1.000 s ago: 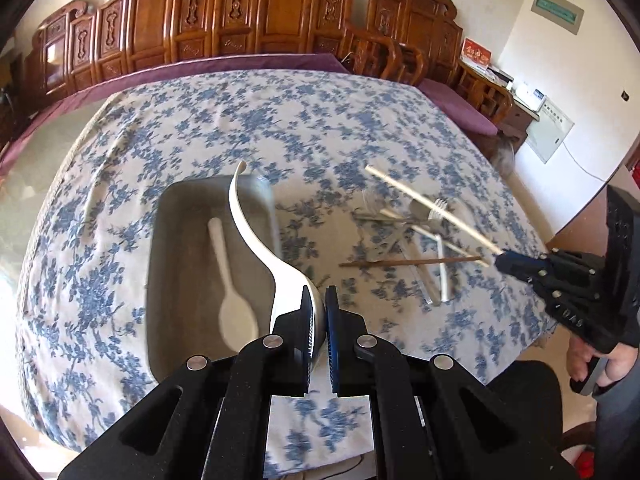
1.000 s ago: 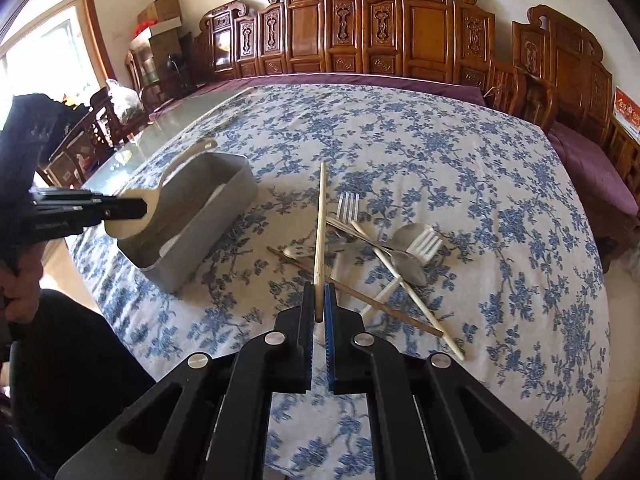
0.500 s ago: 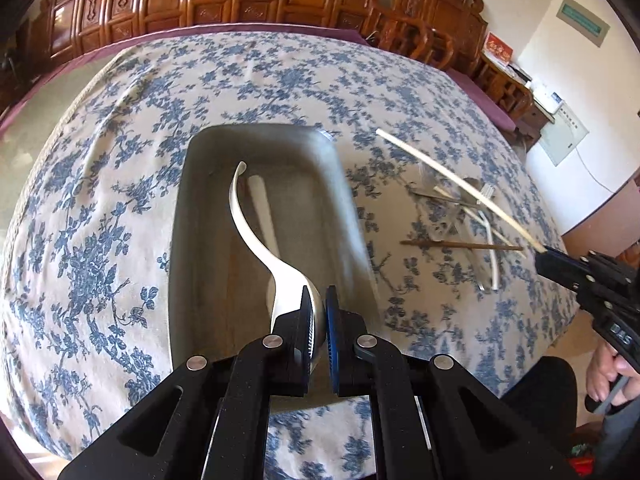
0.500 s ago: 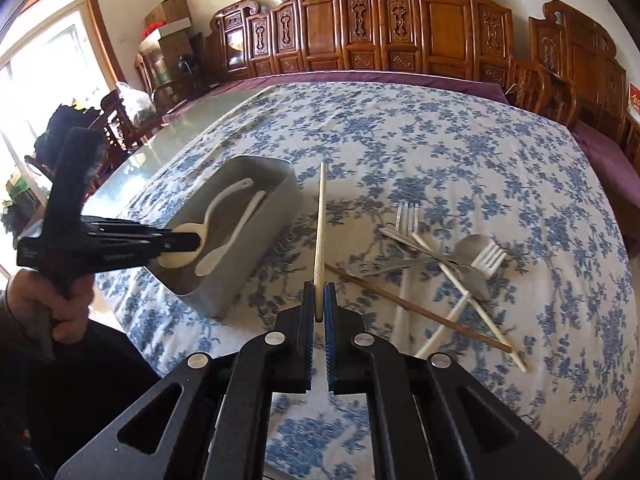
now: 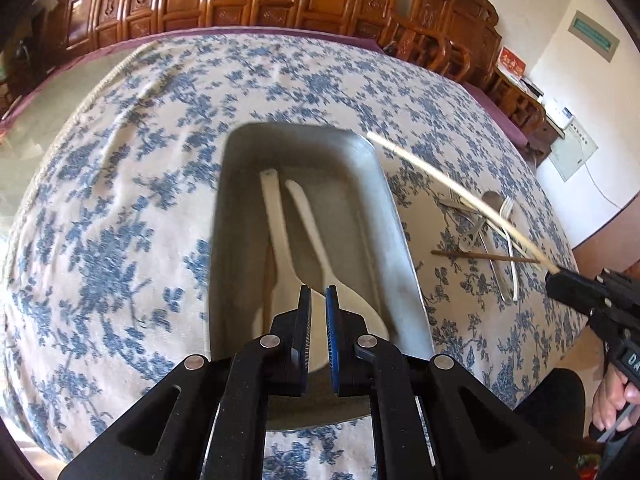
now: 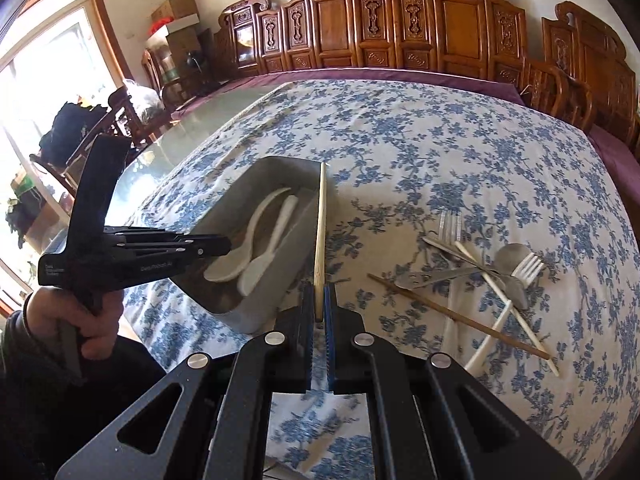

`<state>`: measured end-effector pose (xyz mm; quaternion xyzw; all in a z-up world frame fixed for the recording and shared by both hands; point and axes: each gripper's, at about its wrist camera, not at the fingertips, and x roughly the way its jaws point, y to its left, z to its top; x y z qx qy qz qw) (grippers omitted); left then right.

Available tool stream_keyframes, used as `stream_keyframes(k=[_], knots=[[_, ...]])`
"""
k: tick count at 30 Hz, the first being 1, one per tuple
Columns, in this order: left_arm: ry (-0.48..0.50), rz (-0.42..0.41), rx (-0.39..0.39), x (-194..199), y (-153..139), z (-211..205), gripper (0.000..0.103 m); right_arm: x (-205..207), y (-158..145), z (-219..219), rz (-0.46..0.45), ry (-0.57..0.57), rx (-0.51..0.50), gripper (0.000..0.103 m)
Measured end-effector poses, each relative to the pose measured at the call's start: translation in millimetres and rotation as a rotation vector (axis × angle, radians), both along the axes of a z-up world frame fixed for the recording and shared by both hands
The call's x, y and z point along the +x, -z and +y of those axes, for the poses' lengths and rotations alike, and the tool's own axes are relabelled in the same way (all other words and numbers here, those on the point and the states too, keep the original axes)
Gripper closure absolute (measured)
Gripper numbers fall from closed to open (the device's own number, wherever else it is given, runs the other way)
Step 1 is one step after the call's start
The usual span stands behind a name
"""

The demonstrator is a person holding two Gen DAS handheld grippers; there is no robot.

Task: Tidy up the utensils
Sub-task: 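Carry the spoon into the tray and open the left tool while the right tool carries the chopstick, then lower the wooden chopstick into the grey tray and open the right tool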

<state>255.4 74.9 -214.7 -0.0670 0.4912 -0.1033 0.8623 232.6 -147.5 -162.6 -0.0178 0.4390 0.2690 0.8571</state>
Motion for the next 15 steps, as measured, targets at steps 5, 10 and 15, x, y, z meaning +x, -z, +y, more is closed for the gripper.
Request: stream_keyframes(k=[5, 10, 15], knots=[[-0.027, -0.044, 0.026, -2.9, -11.4, 13.1, 0.096, -2.1, 1.4, 24.1, 0.007, -0.019, -0.005, 0.097], [-0.06, -0.075, 0.062, -4.3, -19.6, 25.7, 0.096, -0.6, 4.3, 46.3, 0.025, -0.011, -0.001, 0.097], [-0.083, -0.109, 0.099, -5.4, -26.9, 34.3, 0.096, 2.2, 12.4, 69.4, 0.045, -0.011, -0.006, 0.097]])
